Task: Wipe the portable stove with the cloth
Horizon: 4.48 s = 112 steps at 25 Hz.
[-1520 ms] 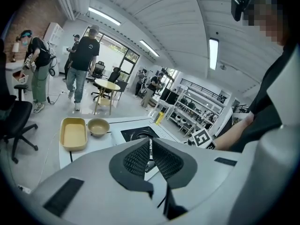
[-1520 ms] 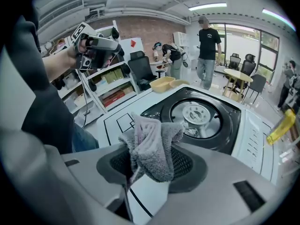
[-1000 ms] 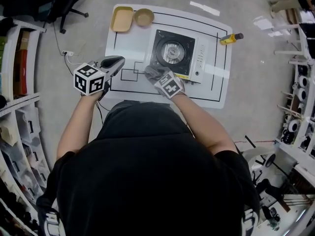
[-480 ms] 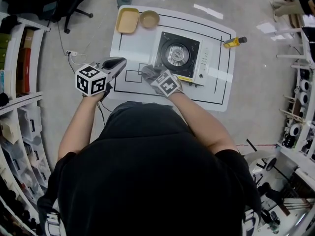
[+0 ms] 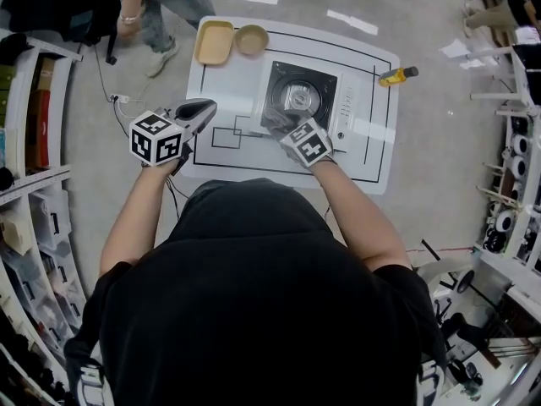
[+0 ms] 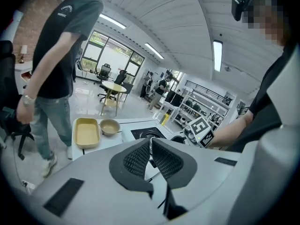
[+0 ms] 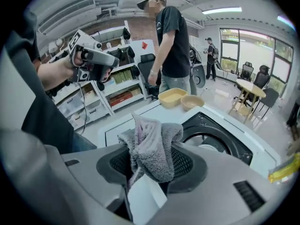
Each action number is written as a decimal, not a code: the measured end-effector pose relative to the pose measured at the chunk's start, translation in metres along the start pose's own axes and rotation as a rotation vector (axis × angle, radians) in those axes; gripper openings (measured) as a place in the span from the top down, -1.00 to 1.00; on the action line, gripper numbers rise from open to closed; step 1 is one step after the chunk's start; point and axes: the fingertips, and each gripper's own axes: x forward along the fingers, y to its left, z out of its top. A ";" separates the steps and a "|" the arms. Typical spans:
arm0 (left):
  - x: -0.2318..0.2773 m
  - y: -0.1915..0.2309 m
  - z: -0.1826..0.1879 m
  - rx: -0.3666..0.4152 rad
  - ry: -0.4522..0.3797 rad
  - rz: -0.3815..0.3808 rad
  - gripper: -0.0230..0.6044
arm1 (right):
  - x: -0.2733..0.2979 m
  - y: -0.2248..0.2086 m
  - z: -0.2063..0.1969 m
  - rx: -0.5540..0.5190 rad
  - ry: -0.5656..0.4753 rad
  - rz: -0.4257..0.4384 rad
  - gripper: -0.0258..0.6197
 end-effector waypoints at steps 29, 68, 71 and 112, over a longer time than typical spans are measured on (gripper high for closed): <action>0.009 0.030 -0.013 -0.065 0.041 0.019 0.81 | 0.057 -0.071 0.032 0.268 0.044 0.087 0.28; 0.062 0.010 -0.002 -0.046 0.120 -0.053 0.81 | -0.018 -0.238 -0.020 0.490 -0.082 -0.159 0.28; 0.068 0.004 0.000 -0.036 0.129 -0.066 0.81 | -0.029 -0.239 -0.032 0.502 -0.089 -0.170 0.28; 0.058 -0.045 -0.010 0.039 0.136 -0.144 0.81 | -0.057 -0.112 -0.113 0.395 0.011 -0.205 0.29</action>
